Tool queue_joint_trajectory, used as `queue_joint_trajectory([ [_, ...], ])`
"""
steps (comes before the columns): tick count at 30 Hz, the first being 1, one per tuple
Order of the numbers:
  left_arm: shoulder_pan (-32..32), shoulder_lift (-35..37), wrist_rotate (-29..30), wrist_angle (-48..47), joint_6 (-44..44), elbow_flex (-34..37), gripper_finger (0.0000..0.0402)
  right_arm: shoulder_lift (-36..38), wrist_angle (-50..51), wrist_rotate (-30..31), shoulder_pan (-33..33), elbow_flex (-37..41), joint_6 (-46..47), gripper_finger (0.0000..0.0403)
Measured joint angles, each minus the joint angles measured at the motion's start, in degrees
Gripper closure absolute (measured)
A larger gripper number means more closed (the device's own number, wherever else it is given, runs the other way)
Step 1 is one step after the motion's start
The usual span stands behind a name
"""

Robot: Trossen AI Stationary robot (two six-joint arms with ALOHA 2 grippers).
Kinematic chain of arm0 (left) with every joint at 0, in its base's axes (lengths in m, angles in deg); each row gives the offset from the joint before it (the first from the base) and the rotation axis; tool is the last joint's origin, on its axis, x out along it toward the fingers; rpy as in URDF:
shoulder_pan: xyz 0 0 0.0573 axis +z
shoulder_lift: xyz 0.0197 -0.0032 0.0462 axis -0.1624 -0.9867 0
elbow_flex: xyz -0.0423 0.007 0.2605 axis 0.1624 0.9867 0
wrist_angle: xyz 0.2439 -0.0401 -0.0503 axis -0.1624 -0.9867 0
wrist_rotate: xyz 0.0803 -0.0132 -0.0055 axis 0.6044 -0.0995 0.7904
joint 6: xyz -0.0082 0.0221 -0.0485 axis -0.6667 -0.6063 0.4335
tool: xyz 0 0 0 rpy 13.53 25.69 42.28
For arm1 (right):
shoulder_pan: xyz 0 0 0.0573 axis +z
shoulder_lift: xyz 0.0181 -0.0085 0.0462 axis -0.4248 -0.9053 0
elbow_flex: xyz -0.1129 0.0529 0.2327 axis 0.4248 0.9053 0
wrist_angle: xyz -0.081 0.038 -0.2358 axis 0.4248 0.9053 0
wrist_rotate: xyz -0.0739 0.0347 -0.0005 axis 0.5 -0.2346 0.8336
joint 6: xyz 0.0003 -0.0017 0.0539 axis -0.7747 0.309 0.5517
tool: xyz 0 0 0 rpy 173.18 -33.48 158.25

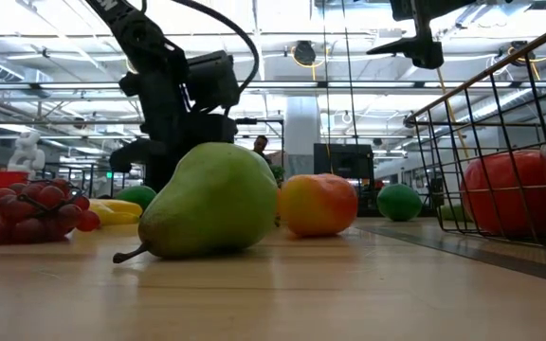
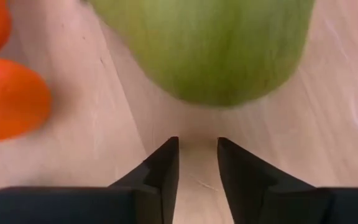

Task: Build produce basket
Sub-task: Put the top green pear into the wire basket

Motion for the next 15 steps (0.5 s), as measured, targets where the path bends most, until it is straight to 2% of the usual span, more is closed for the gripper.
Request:
queue_joint_trajectory([
  [5,-0.5,2.2,-2.9,-0.2,9.6,0.0,0.0304,0.0,0.0,0.0,0.0,0.0,0.2,0.0062],
  [10,-0.5,7.2,-3.1,-3.4,27.9,0.0,0.0304,0.0,0.0,0.0,0.0,0.0,0.2,0.0062],
  [15,-0.1,15.3,-1.6,-5.1,45.7,0.0,0.0305,0.0,0.4,0.0,0.0,0.0,-0.5,0.0062],
])
